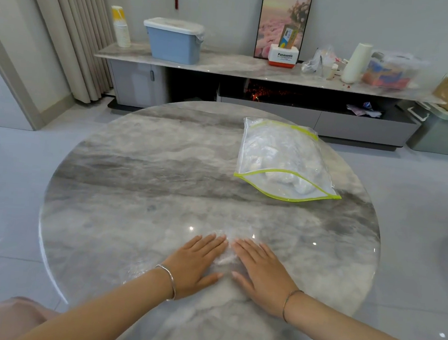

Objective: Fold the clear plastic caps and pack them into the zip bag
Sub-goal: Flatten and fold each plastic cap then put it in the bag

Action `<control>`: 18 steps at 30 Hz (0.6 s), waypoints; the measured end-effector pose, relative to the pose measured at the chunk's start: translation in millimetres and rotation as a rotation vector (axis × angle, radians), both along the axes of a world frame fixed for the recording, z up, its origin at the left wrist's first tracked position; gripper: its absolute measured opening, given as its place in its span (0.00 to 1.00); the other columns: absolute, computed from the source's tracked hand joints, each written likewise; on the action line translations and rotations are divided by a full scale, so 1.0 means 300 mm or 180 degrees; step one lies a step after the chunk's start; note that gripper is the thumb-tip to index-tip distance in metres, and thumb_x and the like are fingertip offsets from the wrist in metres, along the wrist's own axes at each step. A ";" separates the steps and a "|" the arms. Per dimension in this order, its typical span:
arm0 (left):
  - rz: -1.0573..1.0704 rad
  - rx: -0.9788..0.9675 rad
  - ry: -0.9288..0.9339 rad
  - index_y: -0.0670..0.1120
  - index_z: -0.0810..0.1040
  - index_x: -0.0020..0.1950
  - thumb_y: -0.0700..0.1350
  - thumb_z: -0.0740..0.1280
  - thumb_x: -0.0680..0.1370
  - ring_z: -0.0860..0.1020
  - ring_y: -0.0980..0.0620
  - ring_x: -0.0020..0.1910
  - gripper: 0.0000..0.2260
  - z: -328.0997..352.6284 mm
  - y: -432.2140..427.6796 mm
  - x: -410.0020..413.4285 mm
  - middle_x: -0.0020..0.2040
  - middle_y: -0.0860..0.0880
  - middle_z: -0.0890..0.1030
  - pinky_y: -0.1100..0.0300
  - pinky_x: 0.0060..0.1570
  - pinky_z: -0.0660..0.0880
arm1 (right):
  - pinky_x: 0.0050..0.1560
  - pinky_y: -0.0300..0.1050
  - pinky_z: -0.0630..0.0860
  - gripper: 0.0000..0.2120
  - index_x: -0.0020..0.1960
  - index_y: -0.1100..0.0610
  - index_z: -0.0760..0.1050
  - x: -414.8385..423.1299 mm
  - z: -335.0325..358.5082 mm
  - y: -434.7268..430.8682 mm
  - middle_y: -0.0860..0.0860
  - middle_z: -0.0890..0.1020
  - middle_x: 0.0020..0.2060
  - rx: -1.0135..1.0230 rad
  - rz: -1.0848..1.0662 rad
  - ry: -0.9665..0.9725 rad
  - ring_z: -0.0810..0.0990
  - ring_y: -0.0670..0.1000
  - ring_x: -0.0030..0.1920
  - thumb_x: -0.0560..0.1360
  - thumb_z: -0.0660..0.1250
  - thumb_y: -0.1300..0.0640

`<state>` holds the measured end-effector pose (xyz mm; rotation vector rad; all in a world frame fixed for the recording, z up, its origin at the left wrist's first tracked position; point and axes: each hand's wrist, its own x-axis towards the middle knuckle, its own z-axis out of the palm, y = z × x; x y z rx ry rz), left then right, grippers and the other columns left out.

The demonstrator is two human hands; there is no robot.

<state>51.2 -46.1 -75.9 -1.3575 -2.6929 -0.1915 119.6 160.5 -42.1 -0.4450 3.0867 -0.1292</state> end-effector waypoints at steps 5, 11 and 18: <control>-0.0165 0.0078 0.0151 0.50 0.71 0.66 0.61 0.49 0.79 0.75 0.53 0.63 0.24 0.027 -0.004 -0.012 0.66 0.51 0.75 0.54 0.61 0.72 | 0.70 0.45 0.51 0.32 0.72 0.55 0.65 -0.027 -0.012 0.045 0.50 0.68 0.71 -0.0227 0.0234 -0.0062 0.67 0.50 0.70 0.74 0.46 0.40; -0.0231 0.0470 0.0322 0.54 0.76 0.52 0.54 0.63 0.69 0.79 0.55 0.48 0.13 0.055 0.011 -0.031 0.54 0.54 0.78 0.64 0.51 0.73 | 0.50 0.36 0.74 0.18 0.49 0.50 0.79 -0.044 0.002 0.038 0.45 0.78 0.48 -0.0150 0.0423 0.0540 0.78 0.44 0.46 0.64 0.58 0.49; 0.0242 0.0761 -0.0330 0.49 0.78 0.46 0.56 0.54 0.73 0.78 0.49 0.37 0.16 0.091 0.011 -0.044 0.38 0.52 0.79 0.64 0.39 0.62 | 0.51 0.39 0.65 0.12 0.41 0.54 0.79 -0.071 -0.005 0.063 0.44 0.79 0.42 -0.1233 -0.0154 0.0070 0.77 0.49 0.43 0.72 0.58 0.51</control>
